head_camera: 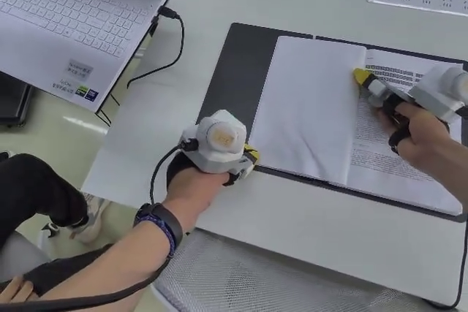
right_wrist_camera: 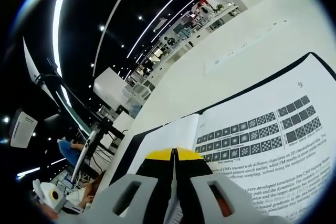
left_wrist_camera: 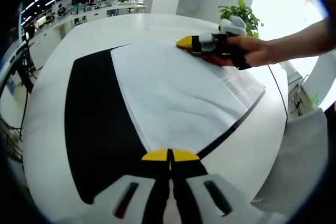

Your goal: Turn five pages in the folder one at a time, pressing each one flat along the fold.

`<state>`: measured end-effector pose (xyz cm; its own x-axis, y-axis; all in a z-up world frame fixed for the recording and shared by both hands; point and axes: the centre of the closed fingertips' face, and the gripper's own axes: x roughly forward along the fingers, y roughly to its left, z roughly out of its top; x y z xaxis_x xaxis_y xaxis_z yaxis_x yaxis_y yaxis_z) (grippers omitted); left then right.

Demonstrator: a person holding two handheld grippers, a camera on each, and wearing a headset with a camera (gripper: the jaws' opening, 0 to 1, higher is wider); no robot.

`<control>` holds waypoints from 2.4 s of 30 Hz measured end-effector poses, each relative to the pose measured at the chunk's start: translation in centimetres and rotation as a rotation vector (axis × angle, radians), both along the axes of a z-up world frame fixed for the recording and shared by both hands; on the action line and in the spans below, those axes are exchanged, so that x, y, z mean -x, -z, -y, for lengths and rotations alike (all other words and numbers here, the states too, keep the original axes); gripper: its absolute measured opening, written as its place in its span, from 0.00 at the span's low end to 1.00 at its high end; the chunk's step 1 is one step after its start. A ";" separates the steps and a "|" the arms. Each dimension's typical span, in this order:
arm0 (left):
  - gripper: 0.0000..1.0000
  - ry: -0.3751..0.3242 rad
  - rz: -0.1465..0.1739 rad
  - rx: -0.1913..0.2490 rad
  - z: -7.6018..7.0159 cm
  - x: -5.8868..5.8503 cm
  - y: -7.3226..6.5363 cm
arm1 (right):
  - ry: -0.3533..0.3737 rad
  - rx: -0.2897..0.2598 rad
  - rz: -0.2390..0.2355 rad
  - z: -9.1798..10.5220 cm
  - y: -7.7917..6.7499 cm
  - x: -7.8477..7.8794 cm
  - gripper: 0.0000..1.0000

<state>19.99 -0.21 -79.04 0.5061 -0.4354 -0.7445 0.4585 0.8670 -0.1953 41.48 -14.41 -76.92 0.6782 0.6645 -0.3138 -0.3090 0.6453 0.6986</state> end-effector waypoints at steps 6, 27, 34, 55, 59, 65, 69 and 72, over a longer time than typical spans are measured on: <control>0.00 -0.011 -0.001 0.007 0.0 -0.1 0.1 | 0.014 0.026 0.000 -0.7 -0.7 -0.4 0.00; 0.00 -0.028 -0.011 0.013 -0.1 -0.1 0.2 | 0.053 0.004 -0.030 -0.5 -0.5 -2.4 0.00; 0.00 -0.039 -0.012 0.020 -0.1 -0.1 0.2 | -0.020 0.013 -0.016 -0.8 -0.8 0.3 0.00; 0.00 -0.047 -0.004 0.021 0.0 -0.1 0.2 | -0.152 0.009 0.013 -0.7 -0.9 8.4 0.00; 0.00 -0.046 0.001 0.019 0.0 0.0 0.1 | -0.182 0.015 0.016 -0.8 -1.0 10.0 0.00; 0.00 -0.046 0.004 0.019 0.0 0.0 0.1 | -0.225 0.015 0.010 -0.9 -0.9 12.7 0.00; 0.00 -0.047 0.008 0.021 0.0 0.0 0.0 | -0.250 0.010 0.005 -1.0 -0.9 14.2 0.00; 0.00 -0.051 0.011 0.023 0.0 0.0 0.0 | -0.267 0.005 -0.001 -1.0 -0.9 15.3 0.00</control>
<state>19.98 -0.18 -79.05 0.5359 -0.4258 -0.7291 0.4163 0.8845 -0.2105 26.19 -13.39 -76.07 0.4789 0.8183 -0.3177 -0.4681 0.5442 0.6962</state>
